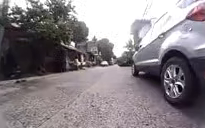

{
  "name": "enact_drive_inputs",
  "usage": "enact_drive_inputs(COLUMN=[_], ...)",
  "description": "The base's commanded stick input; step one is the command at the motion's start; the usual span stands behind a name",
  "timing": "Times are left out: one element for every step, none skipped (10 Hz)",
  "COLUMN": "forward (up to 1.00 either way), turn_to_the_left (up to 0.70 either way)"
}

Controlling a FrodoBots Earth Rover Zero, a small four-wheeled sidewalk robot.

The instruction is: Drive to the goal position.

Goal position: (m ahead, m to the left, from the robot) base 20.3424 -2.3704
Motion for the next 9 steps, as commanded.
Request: enact_drive_inputs(forward=[0.70, 0.70, 0.70, 0.70, 0.70, 0.70, 0.70, 0.70, 0.70], turn_to_the_left=[0.00, 0.00, 0.00, 0.00, 0.00, 0.00, 0.00, 0.00, 0.00])
